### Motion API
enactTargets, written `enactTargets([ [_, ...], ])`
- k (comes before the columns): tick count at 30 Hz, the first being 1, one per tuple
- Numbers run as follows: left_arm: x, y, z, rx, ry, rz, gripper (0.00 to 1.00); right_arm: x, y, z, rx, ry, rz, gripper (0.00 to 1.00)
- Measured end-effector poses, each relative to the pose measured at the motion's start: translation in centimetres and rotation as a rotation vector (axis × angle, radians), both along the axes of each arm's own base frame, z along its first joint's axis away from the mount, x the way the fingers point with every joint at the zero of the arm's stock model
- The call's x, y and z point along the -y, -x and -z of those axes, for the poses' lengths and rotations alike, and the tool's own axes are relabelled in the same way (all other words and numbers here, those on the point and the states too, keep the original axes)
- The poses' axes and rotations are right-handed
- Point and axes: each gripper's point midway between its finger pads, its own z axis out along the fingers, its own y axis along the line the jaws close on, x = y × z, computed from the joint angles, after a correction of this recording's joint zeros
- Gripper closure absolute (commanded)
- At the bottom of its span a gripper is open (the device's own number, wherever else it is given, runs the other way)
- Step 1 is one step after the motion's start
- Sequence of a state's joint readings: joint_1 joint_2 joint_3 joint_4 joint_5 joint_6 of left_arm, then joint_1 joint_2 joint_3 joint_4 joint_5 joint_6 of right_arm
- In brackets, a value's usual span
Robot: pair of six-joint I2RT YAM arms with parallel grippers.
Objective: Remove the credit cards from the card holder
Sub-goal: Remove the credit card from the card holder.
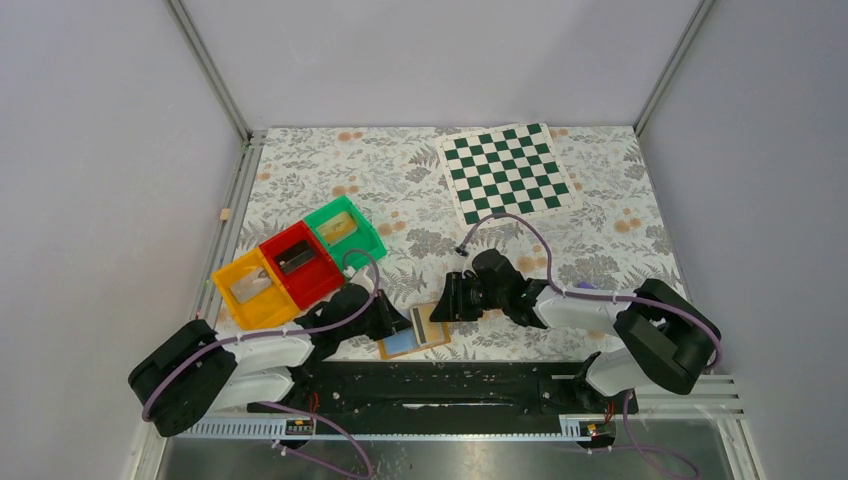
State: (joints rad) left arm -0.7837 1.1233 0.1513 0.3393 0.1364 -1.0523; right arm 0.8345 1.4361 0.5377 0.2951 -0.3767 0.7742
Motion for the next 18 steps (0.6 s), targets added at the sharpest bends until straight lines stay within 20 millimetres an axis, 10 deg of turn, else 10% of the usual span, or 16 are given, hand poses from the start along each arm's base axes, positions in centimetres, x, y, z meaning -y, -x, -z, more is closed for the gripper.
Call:
enactTargets([
  [18, 1.7, 0.4, -1.0, 0.001, 0.038, 0.041, 0.9, 1.0, -0.6, 1.0, 0.057, 0.113, 0.022, 0.68],
])
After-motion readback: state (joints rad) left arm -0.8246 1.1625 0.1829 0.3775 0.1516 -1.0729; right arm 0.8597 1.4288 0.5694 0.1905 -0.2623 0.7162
